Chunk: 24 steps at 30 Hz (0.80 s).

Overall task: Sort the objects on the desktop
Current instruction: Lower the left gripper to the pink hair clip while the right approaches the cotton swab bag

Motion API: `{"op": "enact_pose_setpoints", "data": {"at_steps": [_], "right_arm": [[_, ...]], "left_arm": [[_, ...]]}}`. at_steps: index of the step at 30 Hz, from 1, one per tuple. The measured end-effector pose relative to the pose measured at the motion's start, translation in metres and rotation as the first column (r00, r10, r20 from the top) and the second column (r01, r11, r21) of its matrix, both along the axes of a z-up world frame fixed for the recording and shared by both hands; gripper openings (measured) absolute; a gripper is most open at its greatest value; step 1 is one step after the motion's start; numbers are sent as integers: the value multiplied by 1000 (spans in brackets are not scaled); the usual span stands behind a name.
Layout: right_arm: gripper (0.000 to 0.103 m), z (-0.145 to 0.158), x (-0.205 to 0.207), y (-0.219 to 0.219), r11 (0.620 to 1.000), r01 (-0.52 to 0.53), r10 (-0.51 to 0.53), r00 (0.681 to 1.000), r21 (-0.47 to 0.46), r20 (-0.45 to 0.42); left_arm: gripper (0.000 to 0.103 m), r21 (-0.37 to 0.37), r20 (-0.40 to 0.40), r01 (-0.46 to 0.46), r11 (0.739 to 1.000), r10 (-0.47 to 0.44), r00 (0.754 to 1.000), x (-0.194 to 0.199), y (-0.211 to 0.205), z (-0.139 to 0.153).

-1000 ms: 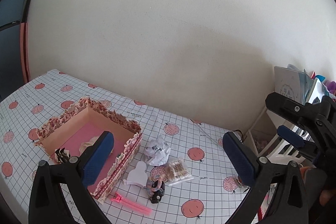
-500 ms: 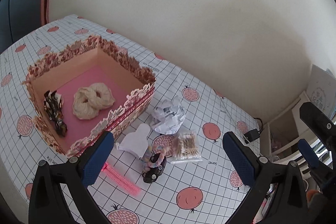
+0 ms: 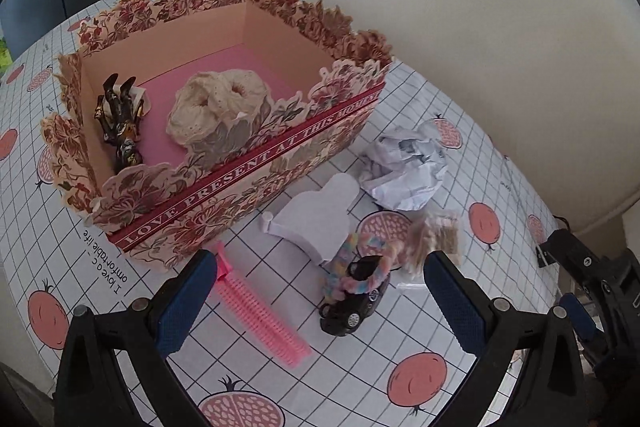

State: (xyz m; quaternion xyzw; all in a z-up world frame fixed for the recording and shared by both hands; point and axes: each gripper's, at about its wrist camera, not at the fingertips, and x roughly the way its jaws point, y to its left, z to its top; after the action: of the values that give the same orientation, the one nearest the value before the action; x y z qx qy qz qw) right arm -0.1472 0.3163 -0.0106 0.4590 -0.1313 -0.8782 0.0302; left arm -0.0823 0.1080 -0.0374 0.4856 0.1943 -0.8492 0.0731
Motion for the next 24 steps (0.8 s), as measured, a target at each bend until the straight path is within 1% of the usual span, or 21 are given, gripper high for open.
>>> {"op": "enact_pose_setpoints", "data": {"at_steps": [3,7,11,13,18,23,24], "right_arm": [[103,-19,-8,-5,1000,-15,15,999,-5,37],[103,-38,-14,-17,999,-45,44,997,8,70],[103,-55,-20,-27,998,-55,52,994,29,99],[103,-62,-23,-31,998,-53,49,993,40,105],[103,-76,-29,-37,997,-58,52,991,44,122],[103,-88,-35,-38,998,-54,47,989,42,141],[103,-89,-36,-40,998,-53,47,989,40,141]], "left_arm": [[103,-1,39,-34,999,34,999,-1,-6,-13],[103,-21,64,-87,996,88,994,-2,-14,-23],[102,-33,95,-125,992,128,987,-3,-22,-34],[102,-35,110,-141,989,144,983,-3,-25,-40],[95,-46,145,-157,986,162,976,-7,-30,-52],[95,-32,197,-184,982,187,962,-9,-37,-65],[95,-43,194,-184,982,189,963,-9,-36,-65]]}}
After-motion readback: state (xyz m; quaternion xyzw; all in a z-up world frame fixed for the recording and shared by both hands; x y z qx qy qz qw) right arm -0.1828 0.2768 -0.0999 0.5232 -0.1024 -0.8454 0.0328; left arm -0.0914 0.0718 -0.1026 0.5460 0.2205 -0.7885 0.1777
